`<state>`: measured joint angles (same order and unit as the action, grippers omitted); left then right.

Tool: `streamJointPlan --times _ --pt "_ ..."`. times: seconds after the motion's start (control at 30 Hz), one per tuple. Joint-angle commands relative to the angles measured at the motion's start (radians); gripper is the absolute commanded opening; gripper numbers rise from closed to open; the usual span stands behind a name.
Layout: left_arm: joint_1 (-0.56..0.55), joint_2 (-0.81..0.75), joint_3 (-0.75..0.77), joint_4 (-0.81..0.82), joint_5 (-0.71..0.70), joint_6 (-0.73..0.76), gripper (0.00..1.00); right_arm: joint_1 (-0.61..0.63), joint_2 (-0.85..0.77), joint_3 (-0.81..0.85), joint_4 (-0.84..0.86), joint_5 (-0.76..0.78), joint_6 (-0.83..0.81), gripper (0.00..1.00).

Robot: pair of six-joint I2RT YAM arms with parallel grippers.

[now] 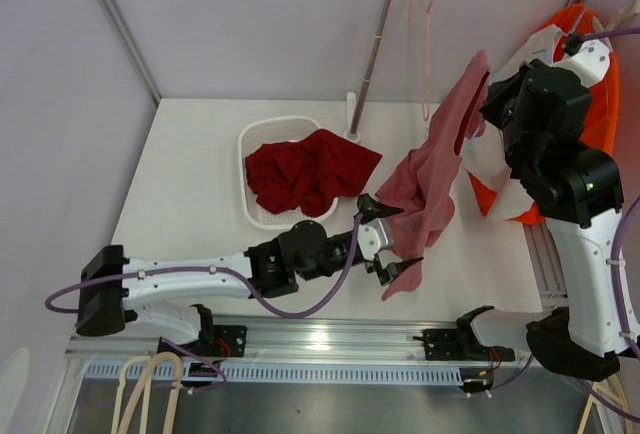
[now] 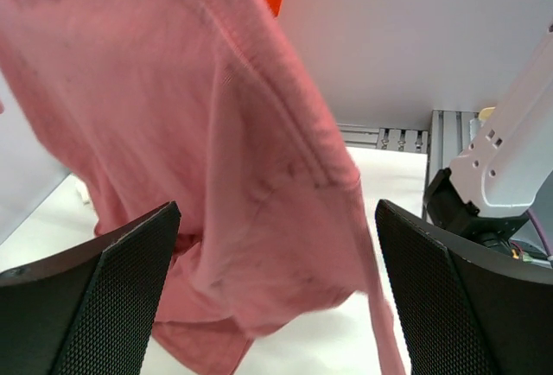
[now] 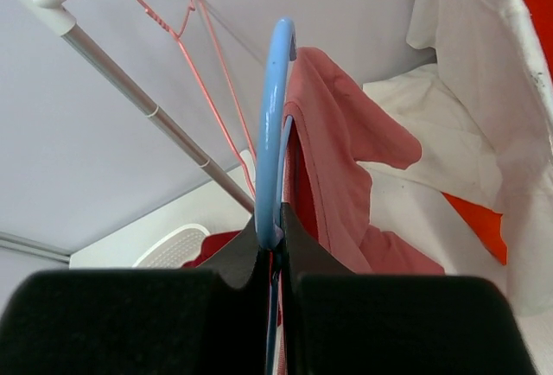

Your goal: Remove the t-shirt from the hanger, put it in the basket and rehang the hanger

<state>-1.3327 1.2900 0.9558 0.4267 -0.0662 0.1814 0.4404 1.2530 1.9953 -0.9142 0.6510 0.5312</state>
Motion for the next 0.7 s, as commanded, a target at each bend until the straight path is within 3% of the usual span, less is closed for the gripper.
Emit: streamJointPlan --times 0.0,0.1,0.17,0.2,0.23,0.27,0.43,0.53,0.67 --pt "-0.013 0.032 0.058 0.061 0.036 -0.037 1.0 0.023 -0.001 -0.003 0.067 0.053 0.012 0.0" --pt "-0.013 0.069 0.081 0.058 0.025 -0.045 0.96 0.037 -0.003 -0.012 0.077 0.059 0.012 0.0" --pt "-0.013 0.083 0.101 0.038 0.008 -0.048 0.65 0.043 -0.003 -0.013 0.081 0.064 0.007 0.0" --pt "-0.013 0.086 0.115 0.026 -0.044 -0.066 0.22 0.046 -0.004 -0.012 0.08 0.065 0.006 0.0" --pt "-0.013 0.088 0.123 0.018 -0.073 -0.072 0.06 0.049 -0.004 -0.012 0.081 0.064 0.001 0.0" --pt "-0.014 0.08 0.121 0.012 -0.098 -0.074 0.01 0.05 -0.004 -0.012 0.081 0.065 -0.003 0.0" --pt "-0.043 0.02 0.109 0.004 -0.182 -0.022 0.01 0.054 0.003 -0.024 0.084 0.082 -0.014 0.0" --pt "-0.124 -0.038 0.127 -0.049 -0.263 0.062 0.01 0.044 0.023 -0.044 0.115 0.153 -0.057 0.0" --pt "-0.288 -0.101 0.037 -0.029 -0.38 0.129 0.01 -0.058 0.072 -0.009 0.132 0.085 -0.092 0.0"
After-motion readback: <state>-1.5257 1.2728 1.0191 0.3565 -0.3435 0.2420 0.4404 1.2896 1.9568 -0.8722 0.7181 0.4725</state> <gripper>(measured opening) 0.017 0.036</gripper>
